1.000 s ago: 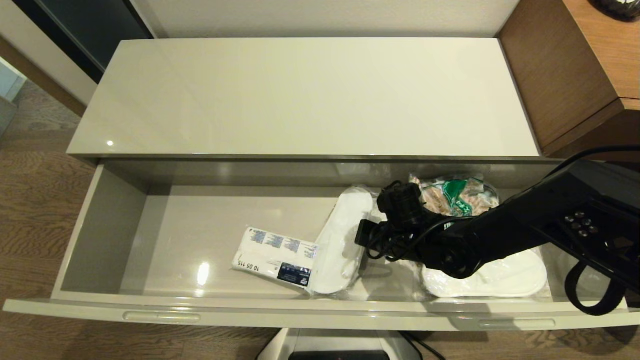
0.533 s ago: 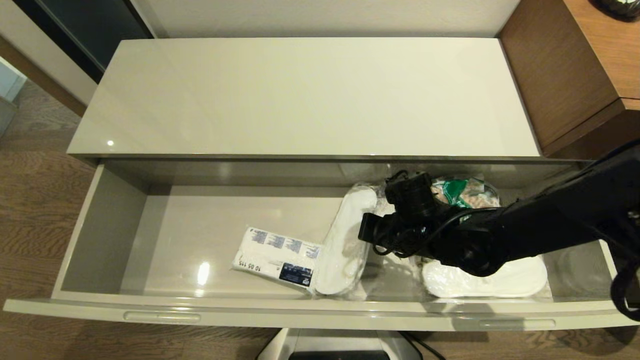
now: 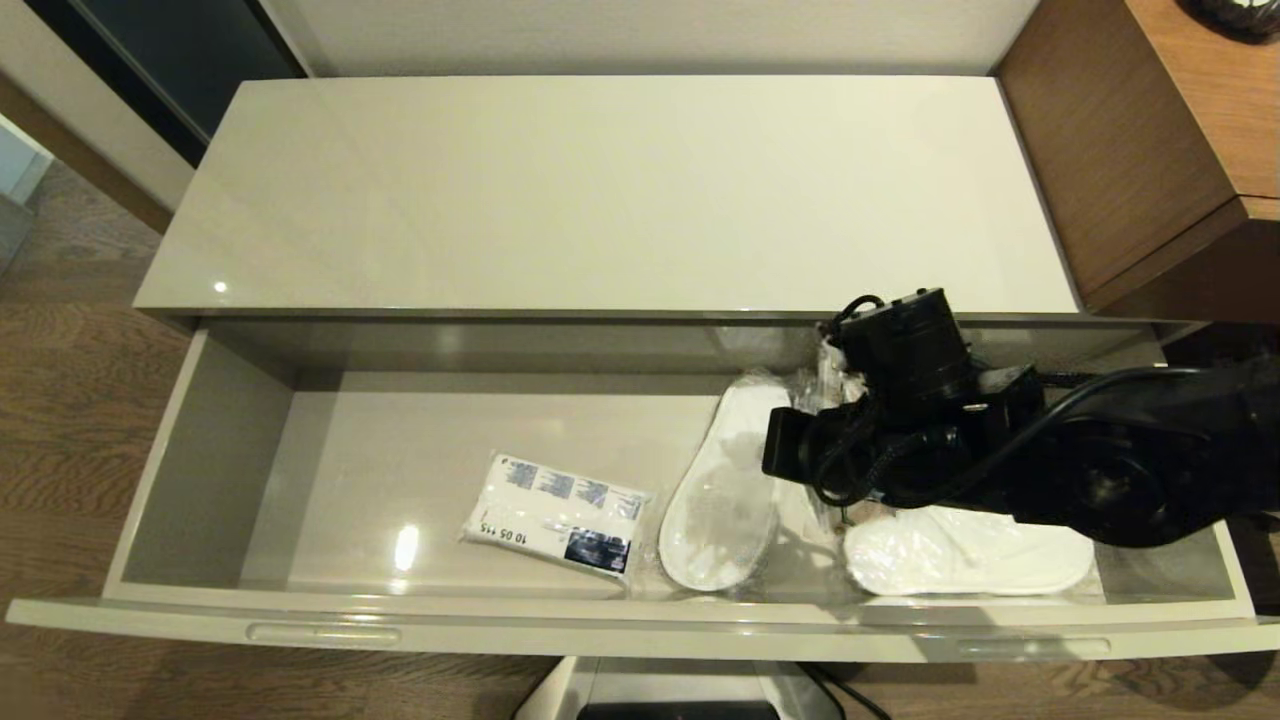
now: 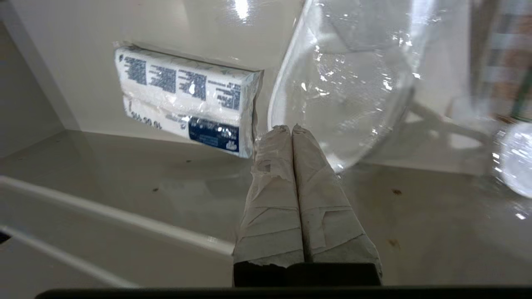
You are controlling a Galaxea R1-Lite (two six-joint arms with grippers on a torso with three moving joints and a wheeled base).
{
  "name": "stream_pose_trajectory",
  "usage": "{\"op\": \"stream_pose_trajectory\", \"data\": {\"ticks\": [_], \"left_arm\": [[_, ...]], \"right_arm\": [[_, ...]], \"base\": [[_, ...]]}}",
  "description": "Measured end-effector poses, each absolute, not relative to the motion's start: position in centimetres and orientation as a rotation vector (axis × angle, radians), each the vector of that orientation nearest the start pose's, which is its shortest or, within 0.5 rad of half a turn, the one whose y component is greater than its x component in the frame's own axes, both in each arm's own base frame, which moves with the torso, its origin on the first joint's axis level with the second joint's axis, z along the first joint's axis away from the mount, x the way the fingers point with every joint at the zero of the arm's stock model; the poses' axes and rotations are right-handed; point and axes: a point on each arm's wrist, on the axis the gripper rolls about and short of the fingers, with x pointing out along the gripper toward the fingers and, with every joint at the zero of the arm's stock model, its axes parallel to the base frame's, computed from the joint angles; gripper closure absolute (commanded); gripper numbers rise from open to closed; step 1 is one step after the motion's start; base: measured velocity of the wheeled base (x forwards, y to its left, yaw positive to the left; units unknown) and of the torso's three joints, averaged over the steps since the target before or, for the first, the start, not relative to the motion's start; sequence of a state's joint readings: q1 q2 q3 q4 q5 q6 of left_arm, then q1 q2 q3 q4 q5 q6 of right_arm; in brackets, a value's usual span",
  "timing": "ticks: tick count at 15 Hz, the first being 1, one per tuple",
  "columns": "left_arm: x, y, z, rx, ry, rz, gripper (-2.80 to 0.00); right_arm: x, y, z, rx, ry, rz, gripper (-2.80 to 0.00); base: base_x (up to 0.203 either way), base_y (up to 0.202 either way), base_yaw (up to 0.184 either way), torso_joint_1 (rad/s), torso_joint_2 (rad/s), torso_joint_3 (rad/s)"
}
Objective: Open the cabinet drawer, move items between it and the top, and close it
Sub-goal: Take out the disposable slippers from the drawer
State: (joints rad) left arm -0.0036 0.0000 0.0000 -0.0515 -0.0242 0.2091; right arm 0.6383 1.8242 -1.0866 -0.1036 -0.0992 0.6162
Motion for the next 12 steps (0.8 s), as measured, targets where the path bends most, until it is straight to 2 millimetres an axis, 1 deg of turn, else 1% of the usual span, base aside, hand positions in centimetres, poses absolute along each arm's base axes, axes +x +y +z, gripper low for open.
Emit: {"op": "stream_pose_trajectory", "data": {"ticks": [3, 6, 8, 12], "left_arm": [[-2.3, 0.0, 8.1, 0.210, -0.054, -0.021, 0.00], [-2.3, 0.0, 8.1, 0.210, -0.054, -0.023, 0.00], [-2.3, 0.0, 8.1, 0.209, -0.054, -0.022, 0.00], [-2.3, 0.0, 8.1, 0.209, -0.054, -0.022, 0.00]], "right_arm": [[26.0, 19.1, 18.4, 0.353, 0.727, 0.318, 0.00], [25.5, 18.7, 19.3, 0.359, 0.713, 0.323, 0.00], [25.5, 18.6, 19.3, 0.358, 0.713, 0.320, 0.00], [26.3, 19.2, 18.3, 0.320, 0.739, 0.300, 0.00]], "base": [[0.000, 0.000, 0.000, 0.000, 0.00, 0.000], [0.000, 0.000, 0.000, 0.000, 0.00, 0.000], [0.000, 0.000, 0.000, 0.000, 0.00, 0.000], [0.000, 0.000, 0.000, 0.000, 0.00, 0.000]]}}
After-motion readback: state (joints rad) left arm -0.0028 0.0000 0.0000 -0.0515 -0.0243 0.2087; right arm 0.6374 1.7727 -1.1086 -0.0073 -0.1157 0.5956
